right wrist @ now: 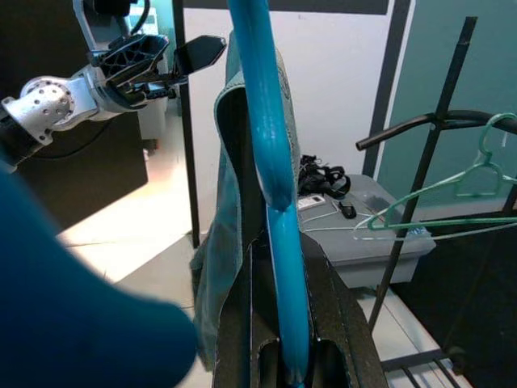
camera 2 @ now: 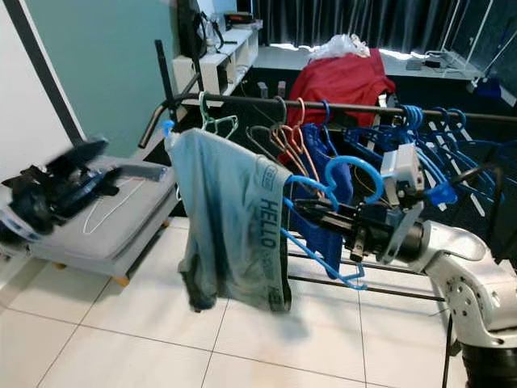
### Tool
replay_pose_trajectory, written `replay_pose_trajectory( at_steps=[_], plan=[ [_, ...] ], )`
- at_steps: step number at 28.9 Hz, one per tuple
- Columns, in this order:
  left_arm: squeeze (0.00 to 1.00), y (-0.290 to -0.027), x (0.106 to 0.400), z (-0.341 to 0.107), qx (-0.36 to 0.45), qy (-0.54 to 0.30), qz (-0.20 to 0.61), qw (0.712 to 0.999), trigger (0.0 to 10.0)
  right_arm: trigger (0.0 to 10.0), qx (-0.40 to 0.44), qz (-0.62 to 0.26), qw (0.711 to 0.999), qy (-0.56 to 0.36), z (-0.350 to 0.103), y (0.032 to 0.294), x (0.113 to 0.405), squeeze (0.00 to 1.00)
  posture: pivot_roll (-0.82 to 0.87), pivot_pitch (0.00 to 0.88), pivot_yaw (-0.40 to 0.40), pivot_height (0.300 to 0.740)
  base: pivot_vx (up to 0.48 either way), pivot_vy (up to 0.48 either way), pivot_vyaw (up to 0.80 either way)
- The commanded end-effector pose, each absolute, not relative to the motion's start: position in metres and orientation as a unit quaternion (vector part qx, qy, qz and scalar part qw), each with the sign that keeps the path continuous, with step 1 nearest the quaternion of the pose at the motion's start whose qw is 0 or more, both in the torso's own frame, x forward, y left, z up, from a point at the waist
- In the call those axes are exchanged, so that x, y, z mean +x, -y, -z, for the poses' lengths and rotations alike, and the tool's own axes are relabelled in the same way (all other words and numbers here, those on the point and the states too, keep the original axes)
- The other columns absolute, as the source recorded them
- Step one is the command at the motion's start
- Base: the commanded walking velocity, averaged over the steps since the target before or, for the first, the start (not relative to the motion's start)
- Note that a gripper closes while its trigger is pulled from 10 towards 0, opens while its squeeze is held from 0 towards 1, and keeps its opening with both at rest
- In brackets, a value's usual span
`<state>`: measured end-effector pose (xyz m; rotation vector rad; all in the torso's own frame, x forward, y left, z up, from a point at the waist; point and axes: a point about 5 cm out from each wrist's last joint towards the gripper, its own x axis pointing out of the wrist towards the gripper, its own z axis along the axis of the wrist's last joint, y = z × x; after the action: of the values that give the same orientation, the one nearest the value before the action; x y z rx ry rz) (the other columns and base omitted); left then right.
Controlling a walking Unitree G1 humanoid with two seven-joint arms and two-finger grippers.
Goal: Hang hanger
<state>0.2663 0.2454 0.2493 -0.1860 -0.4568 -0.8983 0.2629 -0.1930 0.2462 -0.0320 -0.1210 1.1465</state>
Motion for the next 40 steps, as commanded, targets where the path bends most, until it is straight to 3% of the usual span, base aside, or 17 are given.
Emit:
replay_pose_trajectory(
  at_steps=[1,2,3,4,17,22,25,33,38,40],
  plan=[
    [0.0,-0.23,0.265,-0.235,-0.112,0.194,0.458,0.86,10.0,0.0,-0.019,-0.549,0.833,0.073,-0.255,0.191,0.261,0.0,-0.01,0.0,0.017,0.74,0.0,0.0,0.0],
    [0.0,-0.201,0.261,-0.216,-0.138,0.164,0.491,0.845,10.0,0.0,-0.019,-0.554,0.829,0.075,-0.256,0.188,0.26,0.0,-0.01,0.0,0.014,0.74,0.0,0.0,0.0],
    [0.0,-0.201,0.261,-0.216,-0.138,0.164,0.491,0.845,10.0,0.0,-0.019,-0.554,0.829,0.075,-0.256,0.188,0.26,0.0,-0.01,0.0,0.014,0.74,0.0,0.0,0.0],
    [0.0,-0.18,0.258,-0.206,-0.151,0.15,0.508,0.835,10.0,0.0,-0.019,-0.559,0.825,0.075,-0.257,0.186,0.26,0.0,-0.01,0.0,0.015,0.74,0.0,0.0,0.0],
    [0.0,-0.143,0.262,-0.198,-0.154,0.13,0.526,0.826,10.0,0.0,-0.004,-0.584,0.808,0.078,-0.26,0.176,0.255,0.0,-0.01,0.0,0.017,0.74,0.0,0.0,0.0],
    [0.0,-0.137,0.264,-0.197,-0.134,0.128,0.52,0.834,10.0,0.0,-0.001,-0.588,0.805,0.077,-0.26,0.173,0.254,0.0,-0.01,0.0,0.017,0.74,0.0,0.0,0.0],
    [0.0,-0.148,0.269,-0.196,-0.115,0.127,0.487,0.857,10.0,0.0,-0.002,-0.587,0.806,0.076,-0.261,0.175,0.253,0.0,-0.01,0.0,0.019,0.74,0.0,0.0,0.0],
    [0.0,-0.164,0.273,-0.196,-0.087,0.126,0.449,0.881,10.0,0.0,-0.001,-0.583,0.809,0.074,-0.261,0.177,0.252,0.0,-0.01,0.0,0.021,0.74,0.0,0.0,0.0],
    [0.0,-0.159,0.276,-0.192,-0.068,0.124,0.434,0.89,10.0,0.0,-0.001,-0.582,0.81,0.075,-0.262,0.177,0.253,0.0,-0.01,0.0,0.016,0.74,0.0,0.0,0.0],
    [0.0,-0.145,0.273,-0.192,-0.084,0.131,0.446,0.882,10.0,0.0,-0.001,-0.582,0.81,0.075,-0.262,0.176,0.253,0.0,-0.01,0.0,0.016,0.74,0.0,0.0,0.0]
  ],
)
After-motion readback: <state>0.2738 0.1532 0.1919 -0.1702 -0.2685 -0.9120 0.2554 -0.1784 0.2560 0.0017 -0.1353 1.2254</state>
